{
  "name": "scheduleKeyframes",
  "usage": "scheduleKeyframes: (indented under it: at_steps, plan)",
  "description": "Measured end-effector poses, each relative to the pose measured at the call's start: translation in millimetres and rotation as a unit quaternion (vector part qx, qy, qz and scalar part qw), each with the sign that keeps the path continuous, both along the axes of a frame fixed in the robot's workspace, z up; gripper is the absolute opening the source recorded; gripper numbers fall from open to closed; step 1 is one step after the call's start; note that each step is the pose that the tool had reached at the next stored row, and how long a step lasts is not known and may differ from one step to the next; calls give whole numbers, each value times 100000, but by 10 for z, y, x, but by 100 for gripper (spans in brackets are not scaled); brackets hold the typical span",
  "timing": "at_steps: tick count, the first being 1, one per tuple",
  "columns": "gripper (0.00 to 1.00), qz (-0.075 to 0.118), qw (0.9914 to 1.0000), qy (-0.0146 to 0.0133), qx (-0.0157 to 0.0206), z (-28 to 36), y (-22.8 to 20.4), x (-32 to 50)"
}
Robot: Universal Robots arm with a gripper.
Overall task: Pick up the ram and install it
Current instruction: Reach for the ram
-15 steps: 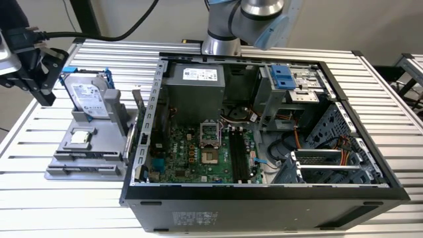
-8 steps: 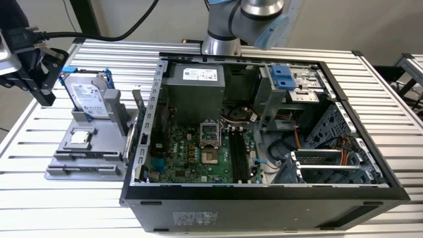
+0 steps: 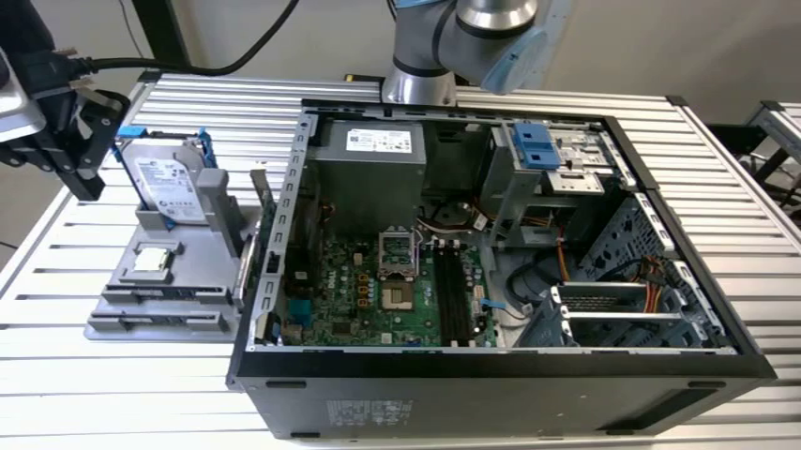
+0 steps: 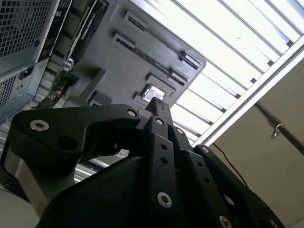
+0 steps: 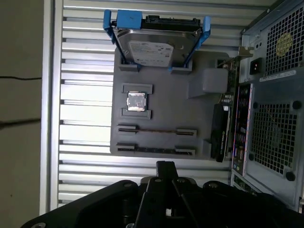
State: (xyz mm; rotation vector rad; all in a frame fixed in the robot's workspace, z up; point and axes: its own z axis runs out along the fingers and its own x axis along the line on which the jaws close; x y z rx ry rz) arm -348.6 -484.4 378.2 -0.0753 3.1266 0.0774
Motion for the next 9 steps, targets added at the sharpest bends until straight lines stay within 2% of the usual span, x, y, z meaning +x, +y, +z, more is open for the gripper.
scheduleKeyframes:
  at_steps: [2,5,7,9]
  plan:
    - [0,1771,99984,-12,10,-1,0,0]
    - [0,4520,99898,-8,8,-1,0,0]
    - [0,6316,99800,-6,6,-1,0,0]
    - [0,8138,99668,-5,6,-1,0,0]
